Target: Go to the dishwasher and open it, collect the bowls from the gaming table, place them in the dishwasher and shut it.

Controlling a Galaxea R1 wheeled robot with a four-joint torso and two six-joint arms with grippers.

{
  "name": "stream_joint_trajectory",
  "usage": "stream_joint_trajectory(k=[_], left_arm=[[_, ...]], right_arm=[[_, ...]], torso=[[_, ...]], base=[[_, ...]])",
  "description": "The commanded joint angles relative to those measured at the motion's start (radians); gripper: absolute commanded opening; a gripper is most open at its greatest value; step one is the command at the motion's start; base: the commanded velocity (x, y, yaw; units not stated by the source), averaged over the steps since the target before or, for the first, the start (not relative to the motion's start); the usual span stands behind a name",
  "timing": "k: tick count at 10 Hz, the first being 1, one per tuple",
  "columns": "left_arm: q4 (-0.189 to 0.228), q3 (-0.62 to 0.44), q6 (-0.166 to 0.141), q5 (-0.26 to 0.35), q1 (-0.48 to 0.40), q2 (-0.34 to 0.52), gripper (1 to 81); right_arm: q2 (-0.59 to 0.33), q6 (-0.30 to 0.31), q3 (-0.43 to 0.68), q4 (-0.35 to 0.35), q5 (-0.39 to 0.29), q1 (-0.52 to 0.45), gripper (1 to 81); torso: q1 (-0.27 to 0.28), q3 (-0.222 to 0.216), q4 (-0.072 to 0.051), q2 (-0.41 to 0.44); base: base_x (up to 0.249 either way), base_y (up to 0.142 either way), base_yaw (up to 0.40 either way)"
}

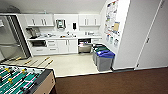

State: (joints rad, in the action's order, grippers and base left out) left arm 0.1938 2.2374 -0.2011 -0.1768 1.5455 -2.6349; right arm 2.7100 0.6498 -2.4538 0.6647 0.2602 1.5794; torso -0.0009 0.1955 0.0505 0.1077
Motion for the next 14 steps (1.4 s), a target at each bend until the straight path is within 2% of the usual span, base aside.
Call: stream_joint_trajectory(k=[1, 14], left_arm=[[0.013, -0.012, 0.008, 0.040, -0.035, 0.024, 1.0], [0.013, -0.012, 0.008, 0.040, -0.035, 0.024, 1.0]], right_arm=[[-0.026, -0.004, -0.003, 0.016, -0.033, -0.040, 1.0], [-0.026, -0.004, -0.003, 0.018, -0.033, -0.040, 1.0]], torso=[[0.001, 0.000, 0.000, 0.000], [0.001, 0.000, 0.000, -0.001]], base=[[0.186, 0.000, 0.000], [0.188, 0.000, 0.000]])
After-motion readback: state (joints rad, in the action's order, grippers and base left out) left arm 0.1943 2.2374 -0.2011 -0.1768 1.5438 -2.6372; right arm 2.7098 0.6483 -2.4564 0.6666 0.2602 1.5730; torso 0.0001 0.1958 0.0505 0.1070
